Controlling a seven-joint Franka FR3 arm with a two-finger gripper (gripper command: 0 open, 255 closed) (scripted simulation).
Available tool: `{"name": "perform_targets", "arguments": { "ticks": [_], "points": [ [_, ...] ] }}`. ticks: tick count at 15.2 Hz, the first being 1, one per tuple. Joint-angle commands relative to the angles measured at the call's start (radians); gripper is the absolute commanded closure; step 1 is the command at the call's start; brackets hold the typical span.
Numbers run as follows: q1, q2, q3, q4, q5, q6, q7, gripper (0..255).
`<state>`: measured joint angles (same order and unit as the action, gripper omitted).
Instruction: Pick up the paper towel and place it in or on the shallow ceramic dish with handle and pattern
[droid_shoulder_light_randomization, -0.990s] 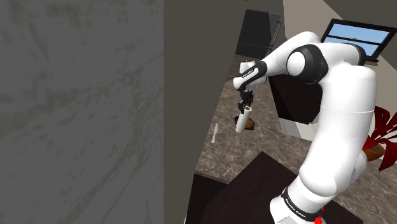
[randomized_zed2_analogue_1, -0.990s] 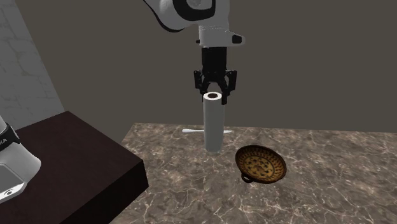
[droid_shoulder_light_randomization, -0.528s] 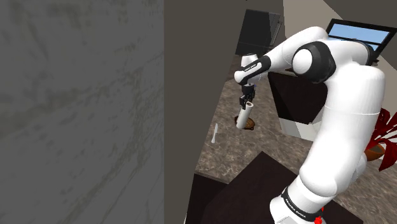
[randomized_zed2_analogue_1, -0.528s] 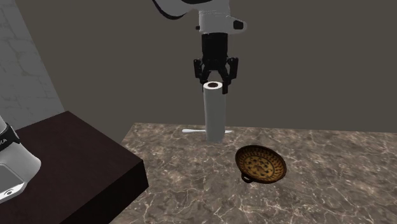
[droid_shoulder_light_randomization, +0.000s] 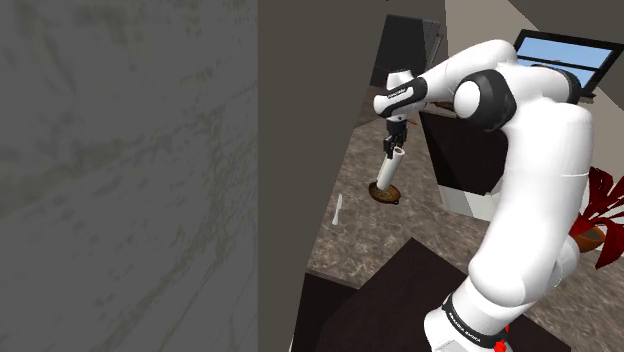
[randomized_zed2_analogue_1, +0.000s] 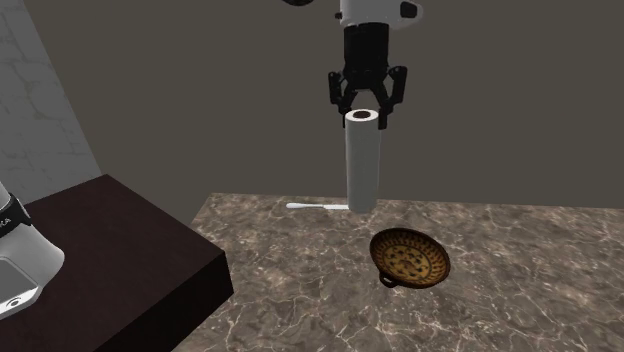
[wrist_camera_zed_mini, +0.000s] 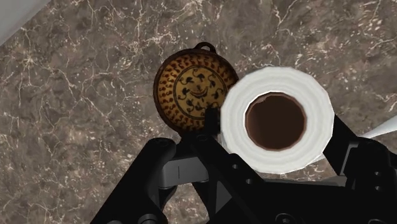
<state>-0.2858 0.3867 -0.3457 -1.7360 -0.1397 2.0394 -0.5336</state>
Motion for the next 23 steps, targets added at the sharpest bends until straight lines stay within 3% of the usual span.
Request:
{"name": "perform_targets", "arguments": {
  "ticks": [1,7,11,23],
  "points": [
    [-0.029,0.048,-0.003,0.096,0.019,-0.044,-0.041,255],
    [-0.137,0.238,-0.002,0.472,0.082,-0.213,-0.154,255],
    [-0.241,0.445,0.009,0.875,0.128,-0.396,-0.217,255],
    [-0.220,0.436,0.012,0.695,0.123,-0.230,-0.194,255]
  ]
}}
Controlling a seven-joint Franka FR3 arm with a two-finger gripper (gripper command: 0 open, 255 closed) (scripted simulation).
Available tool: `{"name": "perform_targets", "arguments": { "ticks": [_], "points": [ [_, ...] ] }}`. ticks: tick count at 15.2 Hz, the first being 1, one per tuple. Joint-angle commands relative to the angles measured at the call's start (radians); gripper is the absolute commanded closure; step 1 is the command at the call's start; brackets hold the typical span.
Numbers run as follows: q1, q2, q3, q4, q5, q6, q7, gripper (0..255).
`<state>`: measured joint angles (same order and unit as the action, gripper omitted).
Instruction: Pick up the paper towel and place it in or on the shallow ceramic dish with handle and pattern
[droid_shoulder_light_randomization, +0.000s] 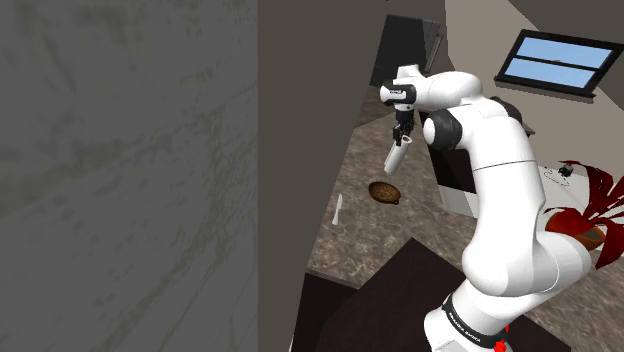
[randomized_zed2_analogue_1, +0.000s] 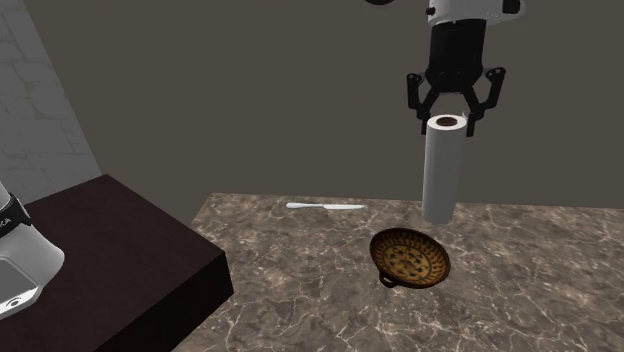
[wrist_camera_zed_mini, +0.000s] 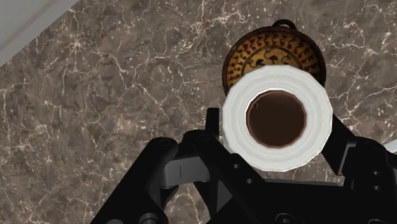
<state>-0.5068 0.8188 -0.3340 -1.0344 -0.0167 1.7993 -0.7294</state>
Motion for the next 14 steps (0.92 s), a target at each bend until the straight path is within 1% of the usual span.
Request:
{"name": "perform_targets", "arguments": {
  "ticks": [1,14],
  "points": [
    [0.002,0.006,0.001,-0.016,0.001,0.022,0.004,255],
    [0.006,0.056,0.009,-0.107,0.006,0.158,0.025,255]
  ]
}}
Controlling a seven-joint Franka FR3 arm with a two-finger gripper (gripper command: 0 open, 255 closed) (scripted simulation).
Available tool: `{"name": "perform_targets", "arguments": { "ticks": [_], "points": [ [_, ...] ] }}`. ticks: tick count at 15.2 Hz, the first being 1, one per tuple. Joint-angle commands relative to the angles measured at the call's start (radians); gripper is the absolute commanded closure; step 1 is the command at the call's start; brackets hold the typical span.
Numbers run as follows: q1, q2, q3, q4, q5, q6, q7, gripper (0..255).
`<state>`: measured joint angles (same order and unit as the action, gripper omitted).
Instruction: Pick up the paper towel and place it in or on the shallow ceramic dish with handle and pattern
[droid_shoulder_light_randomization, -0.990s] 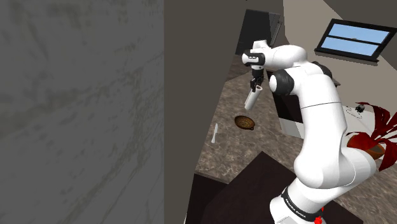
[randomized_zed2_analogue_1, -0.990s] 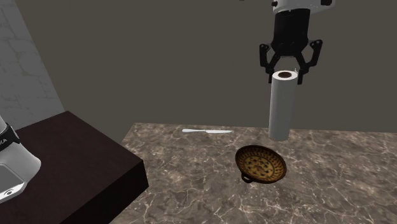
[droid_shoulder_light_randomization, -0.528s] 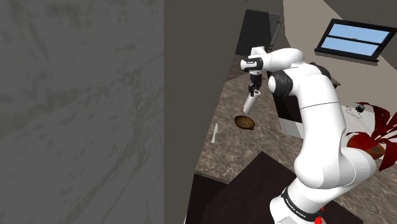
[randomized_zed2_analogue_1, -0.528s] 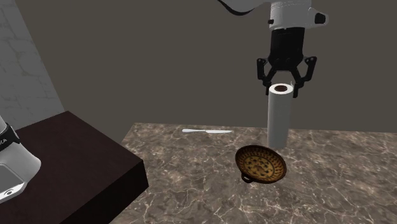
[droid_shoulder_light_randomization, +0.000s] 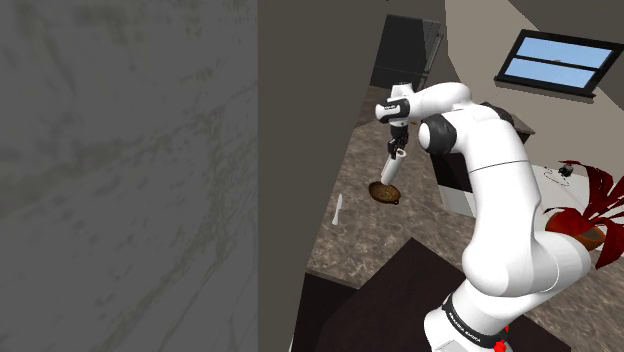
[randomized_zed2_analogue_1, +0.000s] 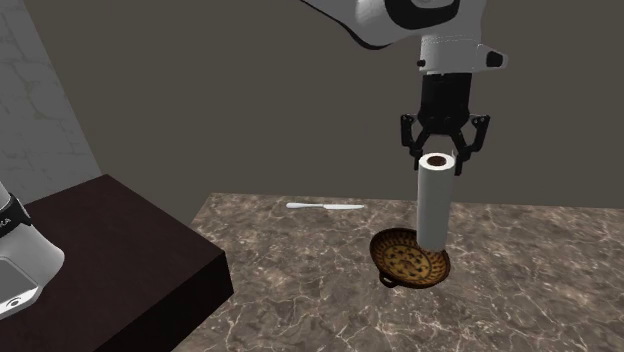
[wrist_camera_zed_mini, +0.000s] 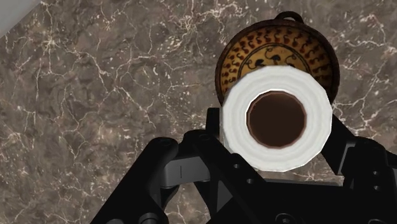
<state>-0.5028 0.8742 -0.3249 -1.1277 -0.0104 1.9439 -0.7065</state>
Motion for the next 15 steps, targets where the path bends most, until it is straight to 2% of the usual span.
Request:
{"name": "perform_targets", "arguments": {
  "ticks": [1,12,13,15],
  "points": [
    [0.001,0.006,0.001,-0.017,0.000,0.023,0.004,255],
    [0.001,0.022,0.003,-0.026,0.002,0.046,0.008,255],
    [0.001,0.022,0.003,-0.026,0.002,0.046,0.008,0],
    [0.001,0.022,0.003,-0.026,0.002,0.046,0.008,0]
  ]
}}
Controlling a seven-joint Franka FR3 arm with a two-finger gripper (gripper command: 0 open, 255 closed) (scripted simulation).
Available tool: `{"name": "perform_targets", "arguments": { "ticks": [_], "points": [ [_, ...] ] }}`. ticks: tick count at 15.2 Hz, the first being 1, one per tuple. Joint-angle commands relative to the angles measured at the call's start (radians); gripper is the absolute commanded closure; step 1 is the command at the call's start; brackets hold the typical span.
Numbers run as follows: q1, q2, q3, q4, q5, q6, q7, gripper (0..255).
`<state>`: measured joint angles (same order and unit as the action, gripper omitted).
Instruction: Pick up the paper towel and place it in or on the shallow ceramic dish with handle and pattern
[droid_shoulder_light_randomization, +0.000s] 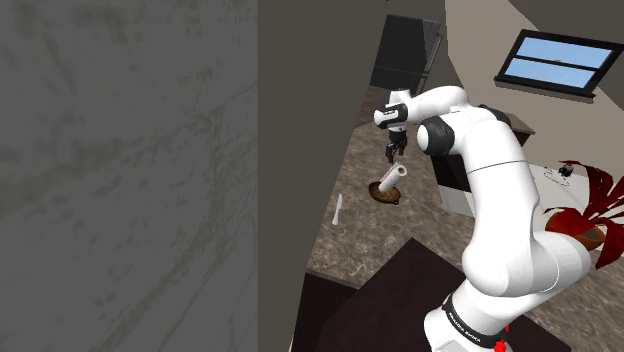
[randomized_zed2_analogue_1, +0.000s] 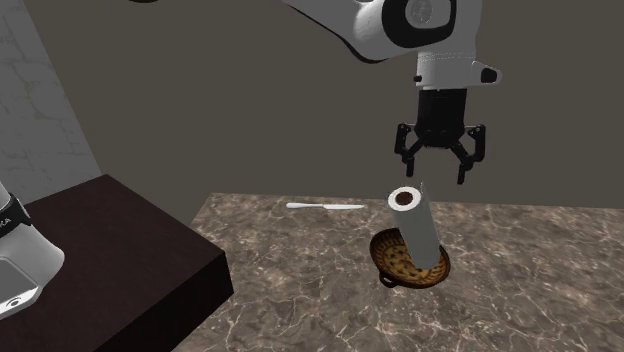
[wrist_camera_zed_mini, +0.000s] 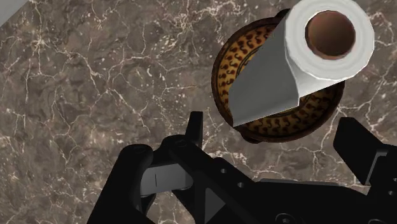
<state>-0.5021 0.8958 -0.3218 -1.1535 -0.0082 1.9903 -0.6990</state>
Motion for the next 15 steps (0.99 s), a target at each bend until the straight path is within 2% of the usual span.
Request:
{"name": "perform_targets", "arguments": {
  "ticks": [1,3,7,15],
  "points": [
    [0.000,0.000,0.000,0.000,0.000,0.000,0.000,0],
    [0.000,0.000,0.000,0.000,0.000,0.000,0.000,0],
    [0.013,-0.038,-0.004,0.060,-0.005,-0.100,0.002,0],
    [0.013,-0.038,-0.004,0.060,-0.005,-0.100,0.002,0]
  ]
}}
